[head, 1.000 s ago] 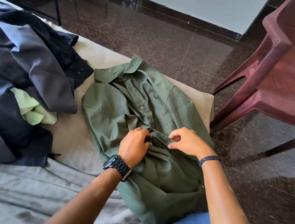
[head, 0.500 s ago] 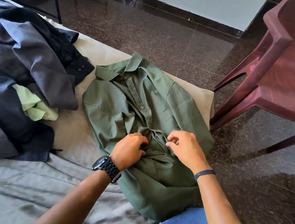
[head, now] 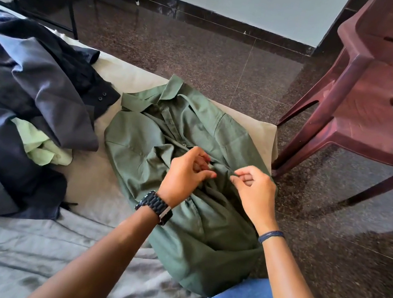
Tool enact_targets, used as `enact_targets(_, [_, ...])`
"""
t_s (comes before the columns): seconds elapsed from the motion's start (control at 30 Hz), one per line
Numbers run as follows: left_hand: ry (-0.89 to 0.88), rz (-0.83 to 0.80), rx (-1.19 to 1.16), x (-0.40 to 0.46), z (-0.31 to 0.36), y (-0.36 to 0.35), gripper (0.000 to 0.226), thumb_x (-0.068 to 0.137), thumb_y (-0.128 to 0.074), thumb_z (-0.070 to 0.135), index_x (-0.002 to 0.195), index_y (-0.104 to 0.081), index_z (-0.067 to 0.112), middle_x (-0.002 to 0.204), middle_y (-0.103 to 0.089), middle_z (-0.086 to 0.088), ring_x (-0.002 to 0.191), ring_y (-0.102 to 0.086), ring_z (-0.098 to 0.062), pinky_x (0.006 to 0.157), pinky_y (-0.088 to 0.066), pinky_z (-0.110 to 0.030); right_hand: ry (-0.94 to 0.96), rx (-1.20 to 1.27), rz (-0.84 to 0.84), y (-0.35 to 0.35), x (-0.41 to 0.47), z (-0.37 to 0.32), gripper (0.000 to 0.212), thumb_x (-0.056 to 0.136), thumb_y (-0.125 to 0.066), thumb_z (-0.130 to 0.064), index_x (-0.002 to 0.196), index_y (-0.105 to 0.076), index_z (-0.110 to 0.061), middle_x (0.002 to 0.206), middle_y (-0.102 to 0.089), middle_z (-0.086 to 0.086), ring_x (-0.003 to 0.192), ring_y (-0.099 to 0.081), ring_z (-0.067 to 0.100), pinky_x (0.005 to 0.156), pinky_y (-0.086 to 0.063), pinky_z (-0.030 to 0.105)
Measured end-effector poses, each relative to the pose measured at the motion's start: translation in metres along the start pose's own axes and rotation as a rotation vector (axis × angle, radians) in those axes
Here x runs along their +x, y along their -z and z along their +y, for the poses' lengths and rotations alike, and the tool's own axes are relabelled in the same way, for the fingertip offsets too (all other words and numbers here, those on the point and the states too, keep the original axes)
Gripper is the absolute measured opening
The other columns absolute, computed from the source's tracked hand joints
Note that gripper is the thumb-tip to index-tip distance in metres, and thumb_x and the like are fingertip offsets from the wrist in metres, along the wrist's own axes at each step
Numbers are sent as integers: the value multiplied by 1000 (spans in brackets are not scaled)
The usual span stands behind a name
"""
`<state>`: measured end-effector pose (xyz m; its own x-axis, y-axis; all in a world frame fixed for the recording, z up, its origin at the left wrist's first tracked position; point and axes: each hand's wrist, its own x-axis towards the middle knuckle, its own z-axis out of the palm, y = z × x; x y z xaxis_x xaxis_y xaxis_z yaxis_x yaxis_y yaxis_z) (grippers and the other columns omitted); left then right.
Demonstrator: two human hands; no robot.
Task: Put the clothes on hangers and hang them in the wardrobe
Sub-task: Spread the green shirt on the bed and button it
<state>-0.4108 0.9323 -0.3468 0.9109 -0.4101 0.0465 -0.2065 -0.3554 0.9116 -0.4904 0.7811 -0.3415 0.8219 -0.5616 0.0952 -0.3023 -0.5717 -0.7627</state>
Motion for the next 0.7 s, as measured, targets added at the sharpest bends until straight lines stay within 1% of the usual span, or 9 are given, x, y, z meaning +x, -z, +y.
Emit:
enact_targets(0.07, [48,-119,81,1,-7,-8,20,80,-72,4,98,-65,6,91,-71,-6,77,-63,-7,78,-50,-14,-51,-12,-47,-1,5,0,7,80,-74,-14,86,-72,-13,69,-62,-9,67,-60,4,59,-40,10])
enact_targets(0.13, [107,-183,174,-2,-20,-16,19,83,-63,-5,100,-68,3,99,-72,-9,85,-65,-10,85,-47,-13,-122,-65,-143,-5,5,5,15,81,-73,-14,95,-73,-8,75,-64,-1,75,-60,10,64,-36,11])
enact_targets(0.2, [145,-121,190,-6,-29,-21,17,83,-63,-4,97,-70,3,97,-72,-8,85,-65,-13,76,-42,-3,-155,-78,-190,-9,3,10,18,82,-73,-14,98,-73,-7,79,-65,2,78,-58,10,66,-34,9])
enact_targets(0.27, [157,-71,182,-7,-29,-24,12,84,-68,5,95,-71,4,93,-73,-8,79,-63,-12,70,-40,-2,-164,-46,-192,-11,2,11,15,82,-73,-17,94,-74,-8,79,-66,1,77,-58,9,63,-34,10])
enact_targets(0.37, [165,-85,222,-4,-27,-30,14,84,-70,17,94,-72,7,91,-72,-7,84,-65,-17,82,-49,-21,-180,-51,-252,-13,5,10,11,85,-70,-22,84,-72,-11,63,-60,-6,67,-54,8,55,-35,8])
enact_targets(0.43, [159,-89,263,-3,-26,-32,12,84,-70,19,92,-71,9,91,-71,-7,89,-65,-20,85,-51,-32,-164,-99,-304,-15,6,7,10,86,-67,-18,85,-71,-9,58,-56,-4,62,-51,11,55,-34,9])
enact_targets(0.5, [139,-79,317,-3,-25,-35,12,84,-67,19,92,-70,10,95,-70,-8,94,-63,-24,85,-50,-35,-126,-130,-305,-17,6,5,9,85,-66,-15,89,-70,-7,65,-61,2,70,-54,18,59,-33,14])
enact_targets(0.57, [118,-92,399,-6,-23,-38,15,87,-64,21,95,-68,9,102,-65,-10,98,-60,-27,84,-48,-35,-105,-135,-262,-18,5,4,10,84,-68,-16,91,-70,-8,71,-62,0,77,-58,17,67,-36,16])
enact_targets(0.7, [149,-143,453,-5,-20,-45,21,90,-58,19,96,-64,0,109,-54,-16,102,-55,-32,87,-45,-40,-111,-121,-201,-20,0,5,12,83,-72,-20,86,-71,-8,74,-69,6,77,-63,19,71,-43,21])
